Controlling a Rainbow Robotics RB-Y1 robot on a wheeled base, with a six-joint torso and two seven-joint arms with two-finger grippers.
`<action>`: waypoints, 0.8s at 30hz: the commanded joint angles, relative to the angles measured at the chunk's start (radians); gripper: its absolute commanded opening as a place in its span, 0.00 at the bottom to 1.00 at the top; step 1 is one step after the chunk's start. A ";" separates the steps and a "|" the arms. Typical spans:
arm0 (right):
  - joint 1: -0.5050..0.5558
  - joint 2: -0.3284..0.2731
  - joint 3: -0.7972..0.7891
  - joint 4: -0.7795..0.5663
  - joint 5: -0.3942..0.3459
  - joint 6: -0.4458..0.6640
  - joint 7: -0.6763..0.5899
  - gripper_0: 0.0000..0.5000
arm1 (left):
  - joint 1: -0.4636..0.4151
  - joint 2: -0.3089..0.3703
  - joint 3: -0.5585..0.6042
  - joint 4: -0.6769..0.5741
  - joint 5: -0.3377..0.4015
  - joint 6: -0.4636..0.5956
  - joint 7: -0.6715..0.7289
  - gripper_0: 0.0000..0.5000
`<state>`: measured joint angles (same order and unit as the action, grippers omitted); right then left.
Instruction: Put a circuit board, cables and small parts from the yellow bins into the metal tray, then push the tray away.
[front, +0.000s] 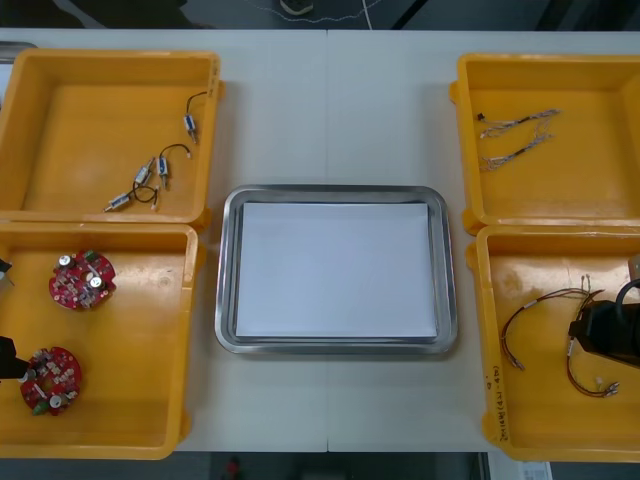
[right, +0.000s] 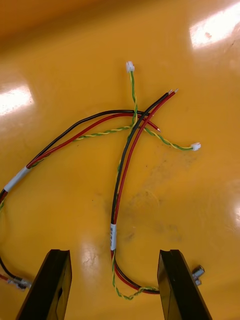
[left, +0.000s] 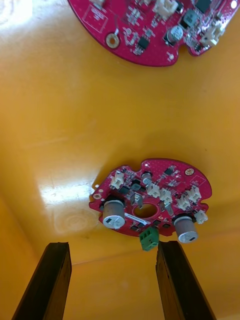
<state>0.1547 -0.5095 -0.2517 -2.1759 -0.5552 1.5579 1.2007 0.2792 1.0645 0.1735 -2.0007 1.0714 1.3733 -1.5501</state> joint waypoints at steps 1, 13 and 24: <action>0.022 0.011 0.035 0.041 0.000 -0.055 -0.010 1.00 | 0.026 0.045 -0.031 0.008 -0.016 -0.022 -0.082 1.00; 0.048 0.012 0.095 0.080 0.015 -0.113 -0.004 1.00 | 0.025 0.045 -0.081 0.063 -0.033 -0.102 -0.102 1.00; 0.088 0.011 0.115 0.082 0.031 -0.170 0.005 1.00 | 0.025 0.045 -0.127 0.091 -0.057 -0.163 -0.105 1.00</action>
<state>0.2102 -0.5069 -0.1573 -2.0858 -0.5375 1.4111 1.2008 0.2792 1.0648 0.0665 -1.9163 1.0285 1.2253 -1.5501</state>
